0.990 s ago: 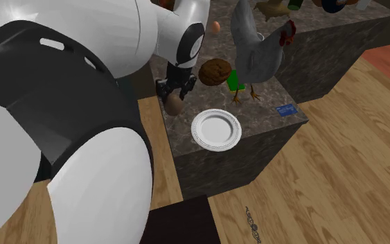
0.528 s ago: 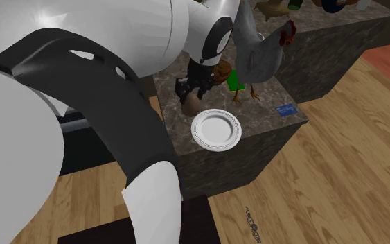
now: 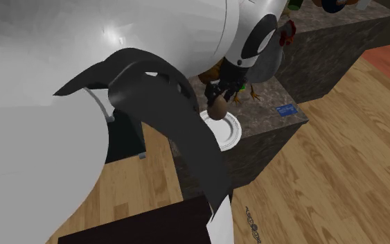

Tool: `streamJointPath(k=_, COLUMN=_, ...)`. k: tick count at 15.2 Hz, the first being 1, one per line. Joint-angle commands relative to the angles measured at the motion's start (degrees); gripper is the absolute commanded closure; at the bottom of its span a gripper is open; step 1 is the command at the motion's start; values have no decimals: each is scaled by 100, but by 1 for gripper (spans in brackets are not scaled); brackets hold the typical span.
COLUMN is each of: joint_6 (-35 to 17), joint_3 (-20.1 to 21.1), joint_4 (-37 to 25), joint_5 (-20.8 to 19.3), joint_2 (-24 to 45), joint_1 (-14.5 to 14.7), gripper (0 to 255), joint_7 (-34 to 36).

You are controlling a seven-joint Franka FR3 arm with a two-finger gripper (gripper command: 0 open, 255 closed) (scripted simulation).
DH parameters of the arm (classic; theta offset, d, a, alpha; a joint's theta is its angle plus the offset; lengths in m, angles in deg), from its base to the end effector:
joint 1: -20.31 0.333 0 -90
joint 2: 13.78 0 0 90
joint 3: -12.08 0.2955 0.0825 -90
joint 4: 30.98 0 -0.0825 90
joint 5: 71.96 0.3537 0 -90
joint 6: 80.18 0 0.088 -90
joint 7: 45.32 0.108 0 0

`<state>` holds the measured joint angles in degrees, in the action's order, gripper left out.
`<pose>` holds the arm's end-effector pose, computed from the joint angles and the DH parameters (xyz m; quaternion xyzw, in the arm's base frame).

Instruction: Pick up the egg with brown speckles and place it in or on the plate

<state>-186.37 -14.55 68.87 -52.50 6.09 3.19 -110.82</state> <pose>0.4562 -0.3716 0.3731 -0.9838 -0.1292 -0.0103 0.1240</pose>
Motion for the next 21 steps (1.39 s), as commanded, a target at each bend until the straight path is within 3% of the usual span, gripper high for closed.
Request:
streamJointPath(k=1, joint_6=-48, joint_3=-18, joint_4=11, joint_5=27, joint_2=70, joint_1=-72, gripper=255, joint_7=-121)
streamJointPath(k=16, joint_6=-922, joint_3=132, joint_4=420, joint_5=377, joint_2=630, joint_1=-150, gripper=255, joint_7=-454)
streamJointPath(k=21, joint_6=-957, joint_3=141, joint_4=431, joint_5=394, joint_2=659, joint_1=-156, gripper=255, joint_7=-469)
